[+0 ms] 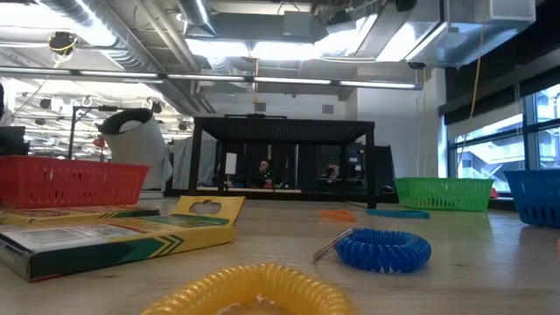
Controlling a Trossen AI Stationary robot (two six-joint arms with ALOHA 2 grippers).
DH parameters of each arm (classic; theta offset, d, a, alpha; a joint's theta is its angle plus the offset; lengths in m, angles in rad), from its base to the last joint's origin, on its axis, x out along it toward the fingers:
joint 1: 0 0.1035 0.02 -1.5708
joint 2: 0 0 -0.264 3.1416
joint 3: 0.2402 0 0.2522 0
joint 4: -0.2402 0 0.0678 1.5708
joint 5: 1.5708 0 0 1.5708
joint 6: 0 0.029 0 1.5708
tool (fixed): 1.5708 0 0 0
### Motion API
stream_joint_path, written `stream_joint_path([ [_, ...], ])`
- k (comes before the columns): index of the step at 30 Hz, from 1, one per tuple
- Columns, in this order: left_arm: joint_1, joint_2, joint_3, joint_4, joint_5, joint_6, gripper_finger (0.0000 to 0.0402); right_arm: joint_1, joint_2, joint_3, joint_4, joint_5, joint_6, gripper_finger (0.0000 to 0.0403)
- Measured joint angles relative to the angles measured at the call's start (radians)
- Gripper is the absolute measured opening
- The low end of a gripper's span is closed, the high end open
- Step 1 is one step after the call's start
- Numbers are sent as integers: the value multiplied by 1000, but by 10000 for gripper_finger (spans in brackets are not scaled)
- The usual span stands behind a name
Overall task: Pick & Place Office Desk Supplies
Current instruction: Put the orange rubber band into the blue bin
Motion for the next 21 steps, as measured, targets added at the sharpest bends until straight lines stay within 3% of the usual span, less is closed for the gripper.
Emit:
stream_joint_path([
  [6, 0, 0, 0, 16, 16, 24, 3, -19, 0, 0, -4, -37, 76, 143],
  [14, 0, 0, 0, 15, 16, 24, 3, -26, 0, 0, -4, -79, 90, 13],
  [21, 0, 0, 0, 15, 15, 42, 3, -26, 0, 0, -5, -79, 77, 7],
])
